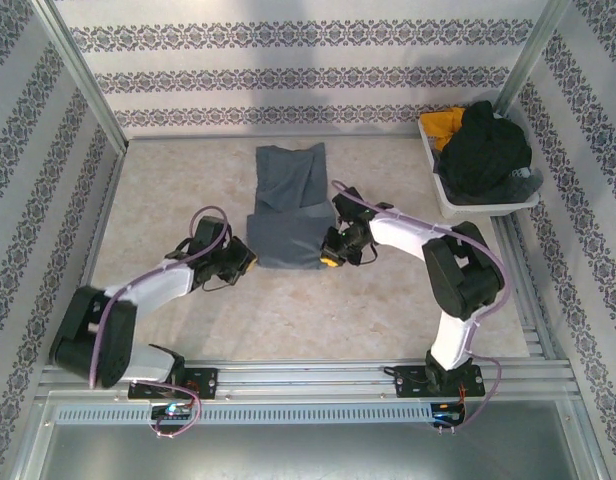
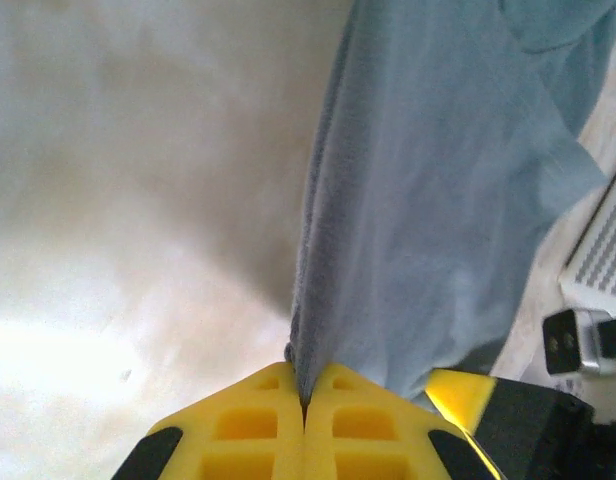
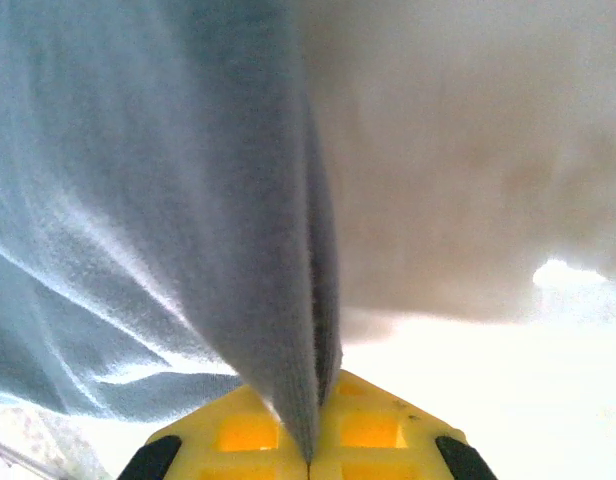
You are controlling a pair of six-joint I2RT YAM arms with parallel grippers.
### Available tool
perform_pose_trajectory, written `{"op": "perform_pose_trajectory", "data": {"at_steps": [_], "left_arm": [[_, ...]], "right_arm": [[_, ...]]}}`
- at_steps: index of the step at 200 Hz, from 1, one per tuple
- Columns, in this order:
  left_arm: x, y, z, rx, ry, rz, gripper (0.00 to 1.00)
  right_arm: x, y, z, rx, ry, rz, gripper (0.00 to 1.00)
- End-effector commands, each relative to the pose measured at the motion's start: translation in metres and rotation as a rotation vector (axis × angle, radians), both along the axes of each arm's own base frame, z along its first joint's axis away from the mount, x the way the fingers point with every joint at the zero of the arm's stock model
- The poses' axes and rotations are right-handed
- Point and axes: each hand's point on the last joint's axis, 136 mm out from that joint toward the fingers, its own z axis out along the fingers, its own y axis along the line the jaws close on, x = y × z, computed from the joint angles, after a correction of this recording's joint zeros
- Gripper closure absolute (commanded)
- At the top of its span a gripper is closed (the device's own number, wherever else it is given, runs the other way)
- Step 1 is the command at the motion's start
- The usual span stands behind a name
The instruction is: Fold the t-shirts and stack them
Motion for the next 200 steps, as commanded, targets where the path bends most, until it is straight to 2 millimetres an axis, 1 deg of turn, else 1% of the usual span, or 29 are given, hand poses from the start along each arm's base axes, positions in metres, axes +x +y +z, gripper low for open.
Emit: {"op": "perform_pose_trajectory", "data": {"at_steps": [1,19,41,63,74,86,105,118,121,131,138,145,150,155,157,159,160,166,167,168,170,172,174,175,179,185,188,193,200], "left_arm": [[-0.042,-0.003,0.009,0.002,0.022,-0.105,1.00],[-0.047,-0.006,0.035,-0.038,-0.053,-0.104,1.00],[-0.039,-0.004,0.068,-0.061,-0.152,-0.074,1.00],[-0.017,-0.006,0.101,-0.084,-0.247,-0.027,1.00],[-0.003,-0.009,0.115,-0.095,-0.280,-0.008,1.00],[0.014,-0.011,0.127,-0.103,-0.301,0.015,1.00],[0.045,-0.012,0.142,-0.112,-0.338,0.056,1.00],[0.068,-0.013,0.154,-0.118,-0.364,0.070,1.00],[0.074,-0.013,0.156,-0.119,-0.369,0.073,1.00],[0.093,-0.015,0.158,-0.119,-0.365,0.080,1.00],[0.107,-0.015,0.159,-0.124,-0.363,0.085,1.00],[0.121,-0.016,0.155,-0.124,-0.350,0.094,1.00],[0.131,-0.015,0.152,-0.121,-0.347,0.099,1.00],[0.140,-0.013,0.150,-0.112,-0.343,0.105,1.00],[0.145,-0.013,0.146,-0.106,-0.336,0.107,1.00],[0.150,-0.012,0.141,-0.097,-0.326,0.112,1.00],[0.151,-0.011,0.143,-0.097,-0.331,0.114,1.00],[0.164,-0.009,0.136,-0.086,-0.325,0.123,1.00],[0.168,-0.009,0.131,-0.083,-0.317,0.125,1.00],[0.169,-0.008,0.134,-0.085,-0.325,0.127,1.00],[0.174,-0.007,0.132,-0.083,-0.324,0.130,1.00],[0.180,-0.006,0.125,-0.080,-0.311,0.134,1.00],[0.185,-0.006,0.122,-0.081,-0.308,0.138,1.00],[0.187,-0.005,0.120,-0.081,-0.307,0.140,1.00],[0.197,-0.004,0.118,-0.084,-0.310,0.148,1.00],[0.212,-0.002,0.106,-0.081,-0.300,0.157,1.00],[0.219,-0.001,0.101,-0.079,-0.296,0.160,0.98],[0.231,0.000,0.093,-0.078,-0.288,0.164,0.95],[0.245,0.002,0.082,-0.071,-0.273,0.167,0.87]], "right_arm": [[-0.043,0.005,0.019,0.040,0.073,-0.001,1.00],[-0.060,0.002,0.033,0.053,0.082,-0.045,1.00],[-0.061,-0.009,0.058,0.063,0.059,-0.127,1.00],[-0.046,-0.016,0.085,0.097,0.037,-0.216,1.00],[-0.035,-0.017,0.098,0.117,0.038,-0.258,1.00],[-0.017,-0.018,0.114,0.141,0.031,-0.289,1.00],[0.018,-0.016,0.137,0.177,0.007,-0.324,1.00],[0.043,-0.016,0.146,0.193,0.001,-0.348,1.00],[0.049,-0.016,0.146,0.190,0.005,-0.356,1.00],[0.072,-0.017,0.153,0.202,-0.017,-0.381,1.00],[0.091,-0.017,0.154,0.205,-0.025,-0.399,1.00],[0.108,-0.017,0.152,0.208,-0.025,-0.411,1.00],[0.123,-0.018,0.155,0.216,-0.037,-0.423,1.00],[0.138,-0.019,0.152,0.214,-0.045,-0.434,1.00],[0.143,-0.019,0.148,0.209,-0.042,-0.441,1.00],[0.149,-0.020,0.150,0.211,-0.053,-0.444,1.00],[0.152,-0.020,0.148,0.209,-0.052,-0.446,1.00],[0.169,-0.020,0.141,0.204,-0.047,-0.459,1.00],[0.171,-0.020,0.139,0.203,-0.046,-0.461,1.00],[0.174,-0.020,0.138,0.203,-0.044,-0.463,1.00],[0.179,-0.020,0.134,0.203,-0.039,-0.468,1.00],[0.184,-0.020,0.137,0.211,-0.047,-0.472,1.00],[0.190,-0.020,0.133,0.211,-0.044,-0.478,1.00],[0.192,-0.020,0.137,0.220,-0.051,-0.479,1.00],[0.204,-0.019,0.128,0.221,-0.046,-0.486,1.00],[0.221,-0.019,0.120,0.227,-0.054,-0.496,1.00],[0.231,-0.019,0.117,0.233,-0.065,-0.497,0.96],[0.247,-0.018,0.115,0.248,-0.093,-0.489,0.87],[0.267,-0.017,0.112,0.259,-0.129,-0.465,0.76]]}}
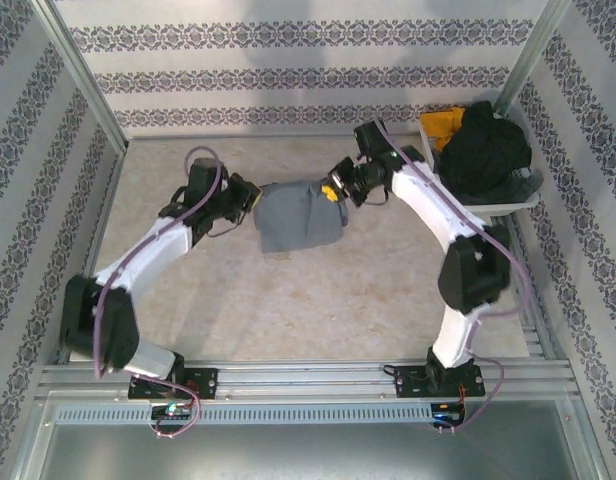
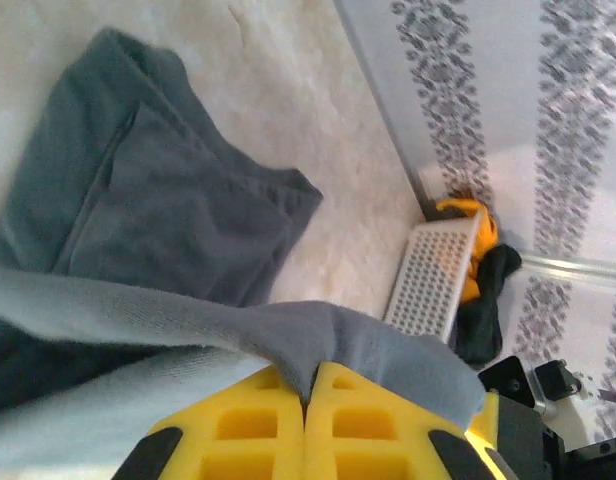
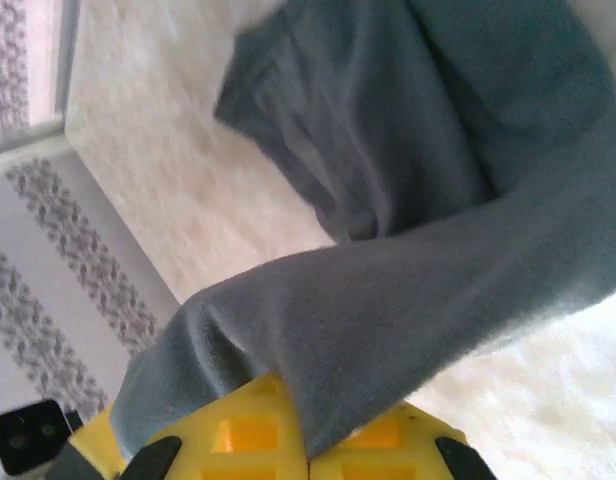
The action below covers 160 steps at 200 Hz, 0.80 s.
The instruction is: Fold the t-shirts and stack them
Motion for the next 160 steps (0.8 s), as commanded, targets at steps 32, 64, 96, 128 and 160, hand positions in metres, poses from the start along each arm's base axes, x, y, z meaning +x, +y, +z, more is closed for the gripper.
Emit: {"op": "perform_pose_trajectory", "data": {"at_steps": [32,64,96,128,160], "left_arm": [[0.076,0.019,-0.028,0.082,0.007,0.045,0.43],[0.050,0.022,-0.005,0.130,0.010,0.051,0.36],[-0.022,-0.020,-0.013,0.050,0.078,0.013,0.38],[-0.081,-0.079,-0.043,-0.098,0.137,0.087,0.37],[-0.078,-0.119,-0.060,-0.157,0.115,0.186,0.32]], "right_arm": [[0.097,-0.003,-0.019,0.026,-0.106,0.083,0.52],[0.084,-0.033,0.027,-0.121,-0.216,0.085,0.48],[0.031,-0.050,0.045,-0.188,-0.351,0.068,0.47],[-0.041,-0.060,0.039,-0.128,-0.477,0.030,0.41],[-0.097,-0.064,0.018,-0.063,-0.451,0.044,0.40]]}}
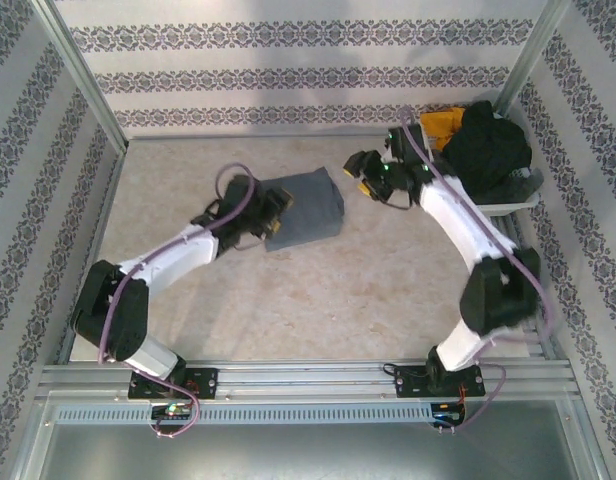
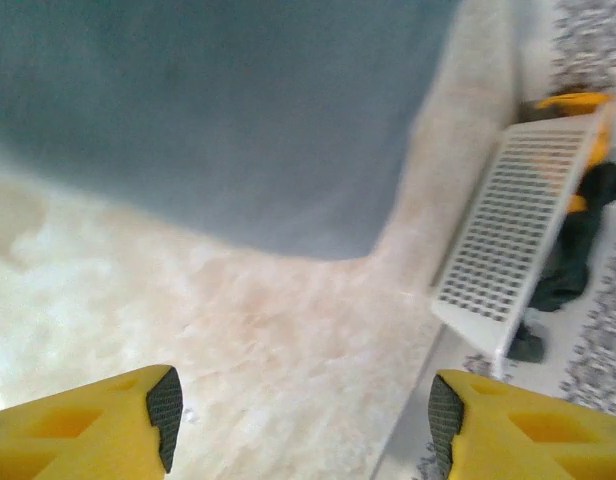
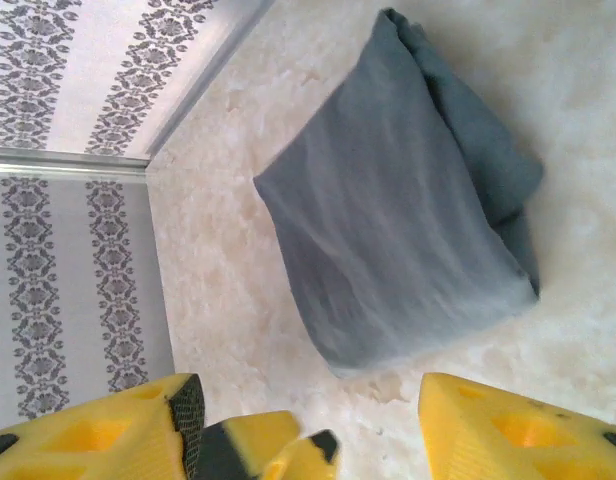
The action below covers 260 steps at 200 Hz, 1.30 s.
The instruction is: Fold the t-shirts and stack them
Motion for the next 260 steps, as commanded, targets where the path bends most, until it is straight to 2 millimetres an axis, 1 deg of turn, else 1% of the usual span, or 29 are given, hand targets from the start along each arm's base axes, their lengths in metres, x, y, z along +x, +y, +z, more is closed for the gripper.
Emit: {"op": "perform_pose_trajectory", "data": {"at_steps": [1,13,33,51,63,78,85,96,99,101,105,109,113,119,139,158,181,187,194,197,200,205,206,208,217,223,232,247,260], "left_arm": [[0.031,-0.011,0.004,-0.115,-0.052,0.225,0.32],[0.040,-0.023,-0.005,-0.145,-0.052,0.260,0.31],[0.054,-0.031,-0.025,-0.155,-0.056,0.327,0.30],[0.066,-0.032,-0.042,-0.157,-0.065,0.396,0.31],[0.076,-0.027,-0.051,-0.158,-0.080,0.456,0.32],[0.091,-0.024,-0.062,-0.164,-0.102,0.498,0.39],[0.097,-0.023,-0.066,-0.166,-0.099,0.507,0.45],[0.106,-0.012,-0.070,-0.151,-0.111,0.536,0.64],[0.108,-0.008,-0.071,-0.145,-0.115,0.542,0.71],[0.110,-0.005,-0.070,-0.142,-0.119,0.548,0.74],[0.112,0.002,-0.071,-0.132,-0.124,0.560,0.83],[0.114,0.009,-0.072,-0.121,-0.129,0.568,0.90],[0.117,0.019,-0.072,-0.112,-0.133,0.581,0.95],[0.121,0.033,-0.071,-0.096,-0.142,0.593,1.00],[0.135,0.083,-0.065,-0.062,-0.170,0.589,1.00],[0.147,0.139,-0.062,-0.032,-0.197,0.577,1.00],[0.158,0.214,-0.058,0.020,-0.231,0.570,1.00],[0.160,0.236,-0.056,0.037,-0.247,0.575,1.00],[0.167,0.258,-0.053,0.054,-0.272,0.555,1.00],[0.171,0.262,-0.051,0.055,-0.286,0.532,1.00],[0.175,0.273,-0.050,0.055,-0.299,0.522,1.00],[0.181,0.281,-0.049,0.045,-0.318,0.481,1.00],[0.182,0.284,-0.047,0.041,-0.325,0.475,1.00],[0.184,0.293,-0.048,0.048,-0.329,0.479,1.00],[0.193,0.308,-0.044,0.042,-0.362,0.410,1.00],[0.196,0.324,-0.044,0.052,-0.369,0.381,1.00],[0.197,0.342,-0.049,0.074,-0.353,0.346,1.00],[0.192,0.370,-0.058,0.115,-0.314,0.329,1.00],[0.192,0.383,-0.057,0.136,-0.315,0.298,1.00]], "right_arm": [[-0.012,0.002,-0.023,0.034,-0.009,0.005,0.40],[-0.025,-0.001,-0.027,0.026,0.004,0.014,0.40],[-0.040,-0.008,-0.031,0.020,0.016,0.005,0.40],[-0.047,-0.012,-0.030,0.028,0.019,-0.007,0.41],[-0.051,-0.014,-0.029,0.031,0.019,-0.008,0.41],[-0.054,-0.014,-0.026,0.037,0.016,-0.004,0.41],[-0.056,-0.014,-0.025,0.041,0.018,0.000,0.41],[-0.058,-0.013,-0.024,0.046,0.021,0.007,0.41],[-0.058,-0.013,-0.024,0.048,0.021,0.005,0.41],[-0.058,-0.013,-0.023,0.049,0.021,0.004,0.41],[-0.059,-0.013,-0.022,0.050,0.021,0.005,0.41],[-0.059,-0.014,-0.022,0.050,0.022,0.003,0.41],[-0.059,-0.014,-0.022,0.052,0.023,0.001,0.41],[-0.060,-0.014,-0.020,0.055,0.023,0.000,0.42],[-0.061,-0.013,-0.017,0.061,0.023,0.004,0.42],[-0.061,-0.012,-0.016,0.064,0.020,0.010,0.42],[-0.061,-0.011,-0.018,0.068,0.028,0.019,0.42],[-0.062,-0.011,-0.019,0.069,0.030,0.020,0.42],[-0.062,-0.010,-0.019,0.068,0.029,0.022,0.42],[-0.062,-0.010,-0.019,0.069,0.028,0.022,0.42],[-0.062,-0.009,-0.019,0.070,0.028,0.025,0.42],[-0.062,-0.008,-0.020,0.070,0.028,0.026,0.42],[-0.062,-0.008,-0.020,0.070,0.029,0.027,0.42],[-0.062,-0.008,-0.021,0.070,0.030,0.027,0.42],[-0.061,-0.006,-0.021,0.073,0.029,0.034,0.42],[-0.061,-0.004,-0.021,0.075,0.029,0.041,0.42],[-0.061,-0.002,-0.021,0.074,0.029,0.049,0.42],[-0.059,0.003,-0.020,0.076,0.019,0.070,0.42],[-0.056,0.009,-0.016,0.080,0.000,0.094,0.42]]}}
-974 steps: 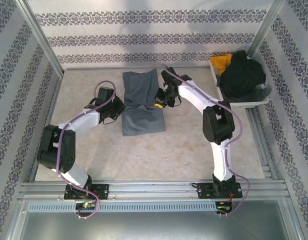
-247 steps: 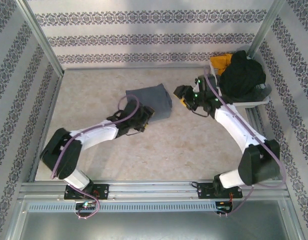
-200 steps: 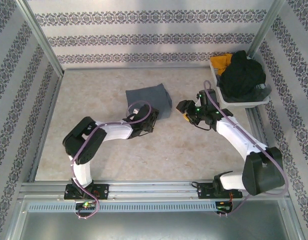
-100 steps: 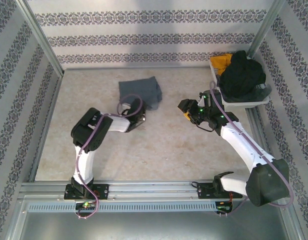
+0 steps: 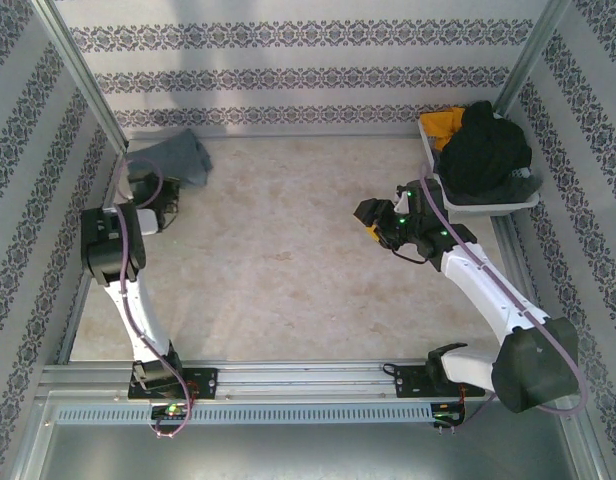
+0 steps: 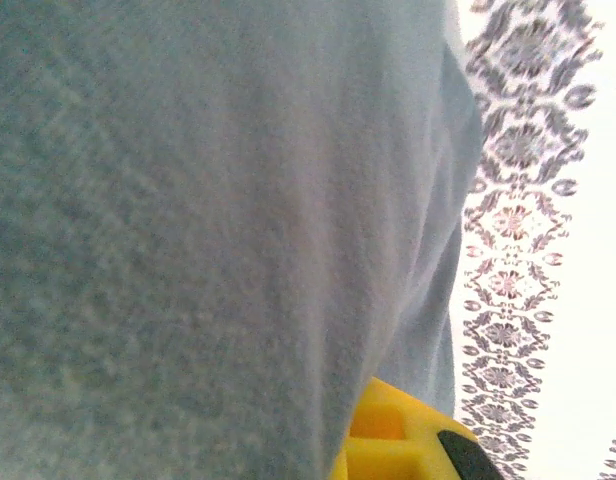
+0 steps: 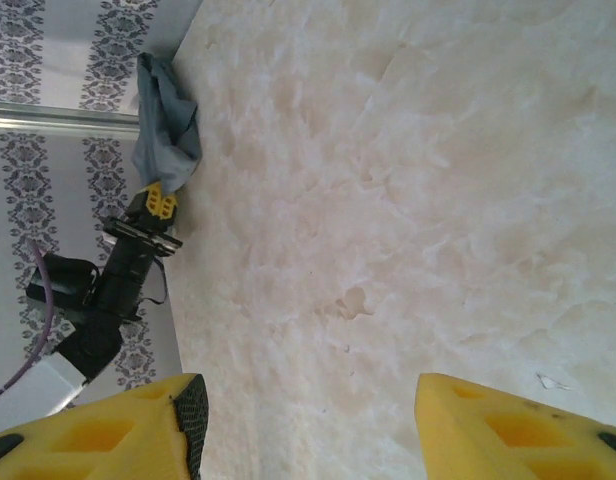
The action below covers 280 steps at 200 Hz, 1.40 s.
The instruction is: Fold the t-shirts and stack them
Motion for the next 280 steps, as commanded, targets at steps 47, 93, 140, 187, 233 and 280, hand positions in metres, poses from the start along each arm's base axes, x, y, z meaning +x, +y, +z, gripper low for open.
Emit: {"op": "perform_pose_trajectory", "data": {"at_steps": [47,93,140,187,233,280], "left_arm": [[-0.014,-0.001,-0.005,0.221,0.145,-0.444,1.00],[-0.046,0.014,-0.023,0.292,0.285,-0.453,1.00],[-0.060,0.039,-0.014,0.343,0.321,-0.417,1.00],[-0.058,0.031,0.022,0.334,0.253,-0.371,0.05],[-0.093,-0.020,0.106,0.307,0.102,-0.233,0.00],[-0.194,-0.064,0.157,0.808,0.213,0.124,0.00]], "right_arm": [[0.022,0.033,0.027,0.061,-0.131,0.117,0.42],[0.037,0.044,0.032,0.079,-0.132,0.137,0.42],[0.039,0.055,0.034,0.094,-0.142,0.180,0.42],[0.038,0.064,0.053,0.126,-0.218,0.216,0.37],[0.050,0.041,0.070,0.103,-0.236,0.094,0.02],[0.060,-0.053,0.055,-0.227,-0.197,-0.211,0.02]]}}
